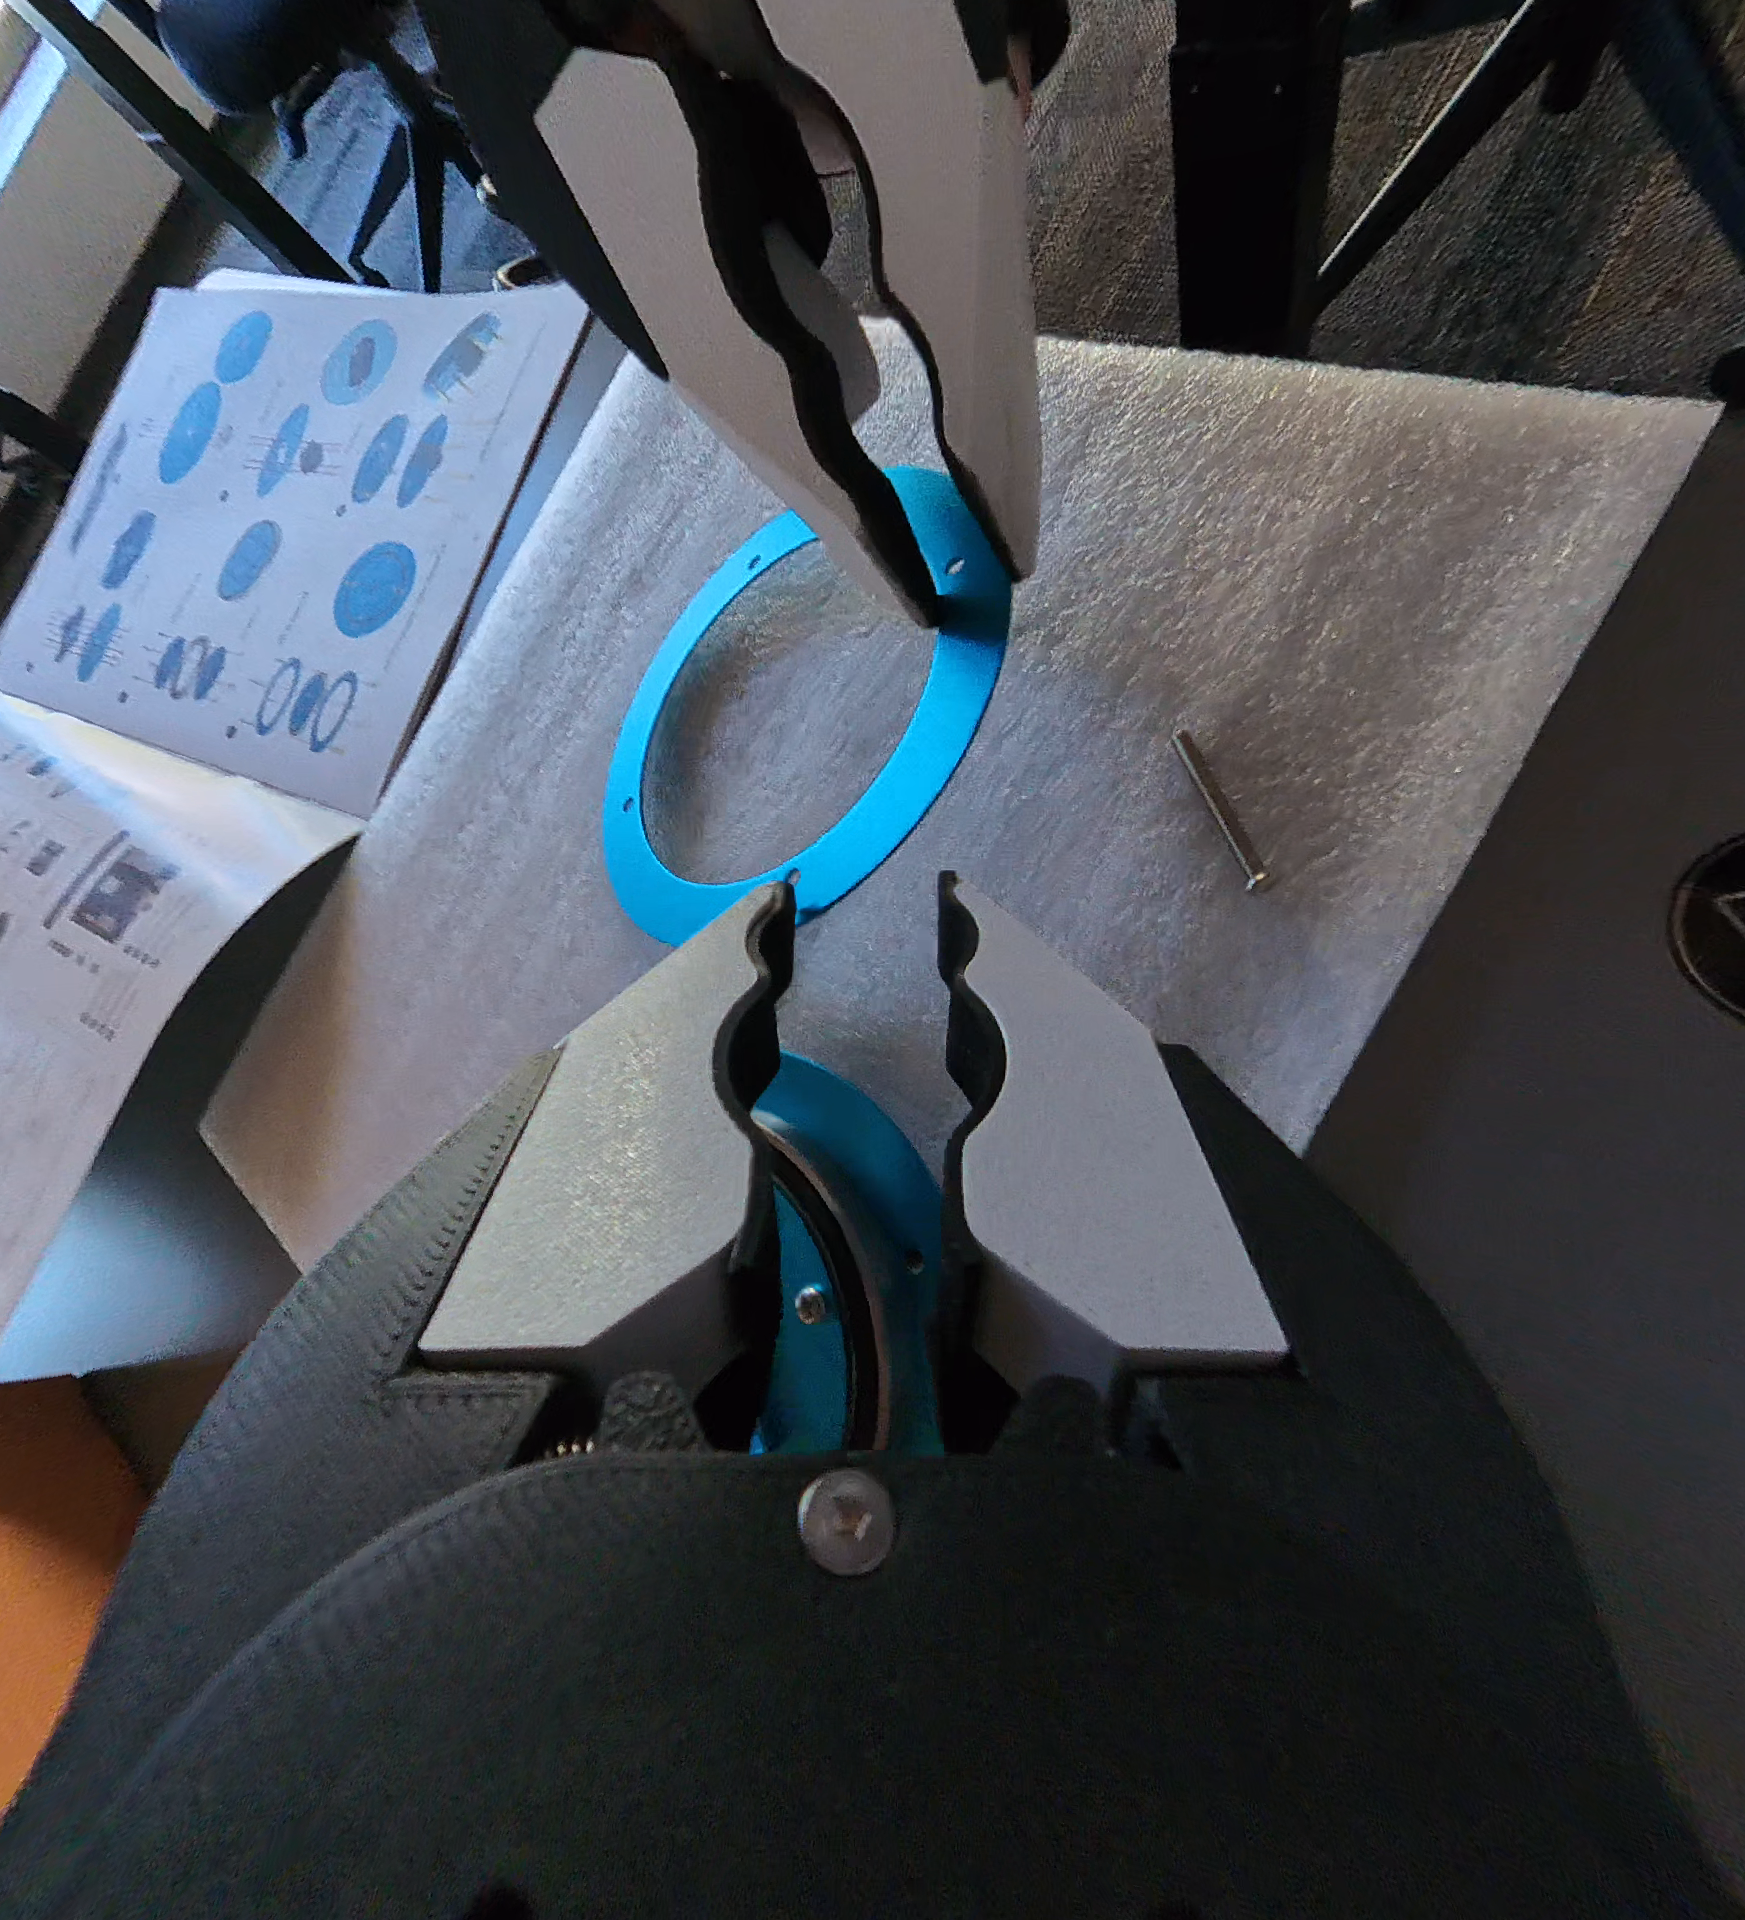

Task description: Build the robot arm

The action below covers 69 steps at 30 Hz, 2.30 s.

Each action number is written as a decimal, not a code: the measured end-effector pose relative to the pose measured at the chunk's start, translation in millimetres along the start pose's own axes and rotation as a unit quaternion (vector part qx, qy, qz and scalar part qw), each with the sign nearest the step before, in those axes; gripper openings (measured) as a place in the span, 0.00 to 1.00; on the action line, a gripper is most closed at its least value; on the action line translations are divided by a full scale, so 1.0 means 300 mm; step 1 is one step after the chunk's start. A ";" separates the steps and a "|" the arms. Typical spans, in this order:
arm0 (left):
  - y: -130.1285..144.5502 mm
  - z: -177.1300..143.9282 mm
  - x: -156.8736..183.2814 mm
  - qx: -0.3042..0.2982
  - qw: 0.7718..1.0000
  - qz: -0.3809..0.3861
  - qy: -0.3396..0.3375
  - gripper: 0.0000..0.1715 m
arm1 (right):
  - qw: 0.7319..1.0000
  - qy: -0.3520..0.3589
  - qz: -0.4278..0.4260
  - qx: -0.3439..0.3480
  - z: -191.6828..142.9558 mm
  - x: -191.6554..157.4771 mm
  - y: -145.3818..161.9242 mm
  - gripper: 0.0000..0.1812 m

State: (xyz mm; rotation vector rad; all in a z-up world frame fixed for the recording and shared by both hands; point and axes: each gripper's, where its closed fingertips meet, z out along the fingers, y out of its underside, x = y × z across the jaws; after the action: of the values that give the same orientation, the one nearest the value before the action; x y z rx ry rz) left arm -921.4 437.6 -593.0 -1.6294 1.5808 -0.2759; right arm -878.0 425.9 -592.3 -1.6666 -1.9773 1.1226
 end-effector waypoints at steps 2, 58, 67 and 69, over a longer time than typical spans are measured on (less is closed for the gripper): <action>-0.009 0.011 0.001 0.004 1.000 0.017 -0.003 0.15 | 1.000 -0.005 0.004 0.006 -0.007 -0.011 -0.008 0.08; -0.199 -0.128 -0.143 0.082 0.956 -0.193 0.206 0.00 | 0.982 0.094 0.086 0.137 -0.297 0.028 -0.136 0.00; -0.159 -0.154 -0.083 0.084 0.862 -0.357 0.351 0.00 | 0.949 -0.070 0.249 0.180 -0.216 -0.002 -0.123 0.00; -0.157 -0.177 -0.070 0.076 0.842 -0.379 0.376 0.00 | 0.928 -0.106 0.298 0.195 -0.213 -0.010 -0.147 0.00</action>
State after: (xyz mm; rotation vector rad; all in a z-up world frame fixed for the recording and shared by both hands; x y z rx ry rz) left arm -926.2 429.1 -519.6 -2.0788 1.2609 -1.5797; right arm -863.7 445.6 -518.5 -2.0282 -1.2292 1.8306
